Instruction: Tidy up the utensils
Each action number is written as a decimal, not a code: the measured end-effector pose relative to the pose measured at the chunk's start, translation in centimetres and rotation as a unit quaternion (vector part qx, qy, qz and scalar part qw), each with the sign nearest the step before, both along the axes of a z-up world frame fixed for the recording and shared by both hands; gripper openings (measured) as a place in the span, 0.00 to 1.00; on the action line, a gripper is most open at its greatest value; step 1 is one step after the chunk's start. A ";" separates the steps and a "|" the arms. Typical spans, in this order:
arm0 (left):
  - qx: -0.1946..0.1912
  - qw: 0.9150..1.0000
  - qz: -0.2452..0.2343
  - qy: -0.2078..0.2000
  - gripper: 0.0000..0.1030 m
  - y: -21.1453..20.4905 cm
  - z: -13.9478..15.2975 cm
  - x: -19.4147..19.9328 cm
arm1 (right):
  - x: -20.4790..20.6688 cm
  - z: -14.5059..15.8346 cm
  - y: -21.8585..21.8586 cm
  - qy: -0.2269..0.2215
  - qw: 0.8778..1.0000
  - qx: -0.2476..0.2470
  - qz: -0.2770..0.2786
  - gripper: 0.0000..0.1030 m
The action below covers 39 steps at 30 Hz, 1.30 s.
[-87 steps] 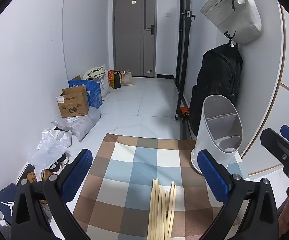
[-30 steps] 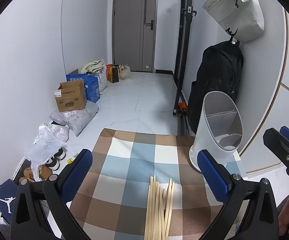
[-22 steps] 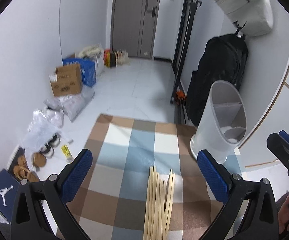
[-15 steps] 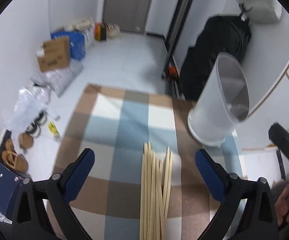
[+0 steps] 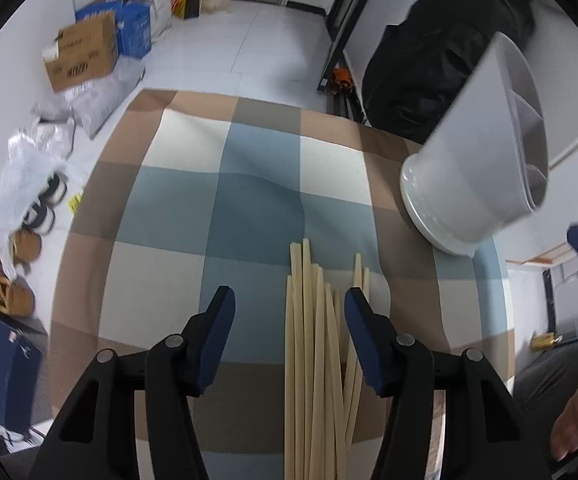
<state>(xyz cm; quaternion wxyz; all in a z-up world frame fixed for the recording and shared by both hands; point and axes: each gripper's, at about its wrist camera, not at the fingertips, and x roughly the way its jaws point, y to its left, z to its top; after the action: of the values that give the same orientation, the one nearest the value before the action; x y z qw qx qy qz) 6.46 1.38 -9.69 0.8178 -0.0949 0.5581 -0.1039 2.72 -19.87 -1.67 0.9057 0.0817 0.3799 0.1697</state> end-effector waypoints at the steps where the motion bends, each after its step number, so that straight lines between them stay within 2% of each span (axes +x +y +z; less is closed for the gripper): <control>1: -0.006 1.000 0.006 0.004 0.47 0.2 -0.1 0.2 | 0.1 0.0 0.0 0.001 1.000 0.001 0.002 0.91; 5: -0.006 1.000 0.014 0.012 0.33 -0.2 -0.6 0.9 | 0.4 -0.1 0.2 0.002 1.000 -0.002 0.007 0.91; 7: 0.010 1.000 0.009 0.018 0.23 -0.8 -1.0 1.0 | 0.5 -0.2 0.2 0.003 1.000 -0.003 0.008 0.91; 8: 0.022 1.000 0.008 0.020 0.21 -0.7 -1.3 1.2 | 0.6 -0.2 0.2 0.005 1.000 -0.001 0.009 0.91; 14: 0.048 0.999 -0.001 0.011 0.19 -1.3 -0.9 1.0 | 1.1 -0.3 -0.1 0.012 1.000 0.011 0.010 0.91; 18: 0.041 0.999 0.005 0.008 0.19 -1.3 -0.9 1.6 | 1.1 0.0 0.0 0.010 1.000 0.018 0.011 0.91; 23: 0.057 0.998 -0.004 0.000 0.19 -1.9 -1.0 2.0 | 1.0 0.2 0.1 0.010 1.000 0.020 0.015 0.91; 24: 0.061 0.998 -0.005 0.001 0.18 -2.0 -1.0 1.8 | 1.0 0.2 0.1 0.010 1.000 0.020 0.016 0.91; 26: 0.067 0.998 -0.009 0.001 0.05 -2.0 -1.1 1.6 | 0.9 0.2 0.0 0.009 1.000 0.019 0.015 0.91; 31: 0.037 0.999 0.010 0.009 0.02 -0.9 -1.1 2.2 | 0.8 0.5 -0.1 0.004 1.000 0.019 0.012 0.91; 34: 0.029 0.999 0.020 -0.005 0.02 -0.6 -0.4 2.2 | 0.6 0.5 -0.1 0.001 1.000 0.017 0.011 0.91; 39: -0.009 0.998 0.038 -0.043 0.02 0.1 2.1 1.6 | 0.3 0.4 0.3 -0.001 1.000 0.013 0.019 0.83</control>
<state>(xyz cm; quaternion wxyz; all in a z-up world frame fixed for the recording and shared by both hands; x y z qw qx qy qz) 8.02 1.52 -7.55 0.8436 -0.1183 0.5174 -0.0818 3.05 -19.59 -1.23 0.9017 0.0866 0.3779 0.1917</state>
